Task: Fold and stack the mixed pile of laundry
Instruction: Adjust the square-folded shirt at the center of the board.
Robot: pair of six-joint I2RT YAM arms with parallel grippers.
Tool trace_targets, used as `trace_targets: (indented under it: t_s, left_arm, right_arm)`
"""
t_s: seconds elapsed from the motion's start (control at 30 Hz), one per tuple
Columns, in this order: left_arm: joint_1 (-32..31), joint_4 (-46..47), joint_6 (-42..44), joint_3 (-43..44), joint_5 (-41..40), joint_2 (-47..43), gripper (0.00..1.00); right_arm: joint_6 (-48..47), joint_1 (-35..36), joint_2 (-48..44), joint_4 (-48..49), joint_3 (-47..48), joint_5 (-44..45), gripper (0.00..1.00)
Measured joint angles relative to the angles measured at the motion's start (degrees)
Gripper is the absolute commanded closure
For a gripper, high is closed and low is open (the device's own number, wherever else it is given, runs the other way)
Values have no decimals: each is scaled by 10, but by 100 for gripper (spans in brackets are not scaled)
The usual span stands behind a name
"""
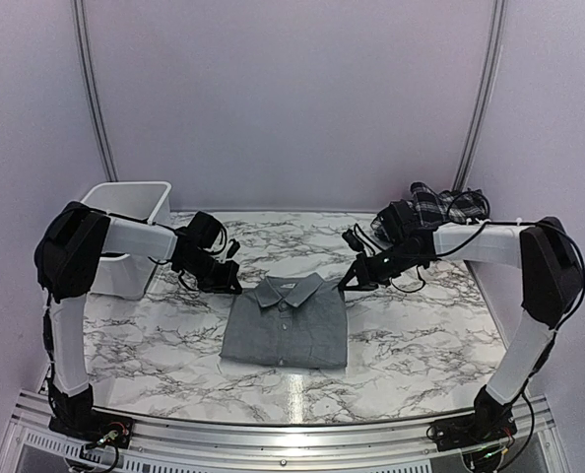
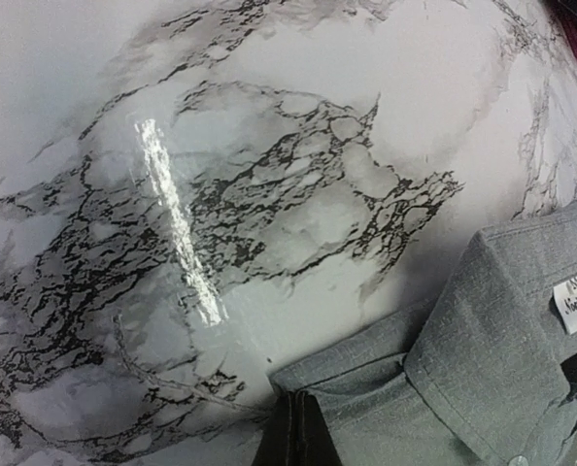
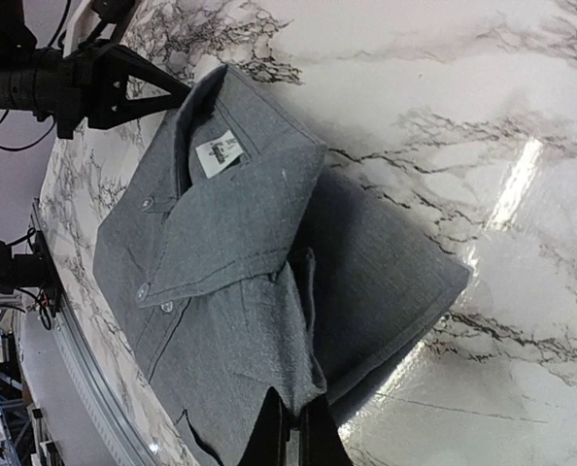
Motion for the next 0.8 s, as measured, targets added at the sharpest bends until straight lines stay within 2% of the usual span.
trace_targets:
  t_s: [0.27,0.5,0.8]
  left_arm:
    - [4,21,-2,0,1,12,100]
    - [9,29,-2,-3,1,9,100]
    - [31,28,-1,-14,-30,-19,100]
  right_arm:
    - [-5,12,40,17,45,2,100]
    - [11,12,154,25,59,50,99]
    - [35,7,165,26,84,88,100]
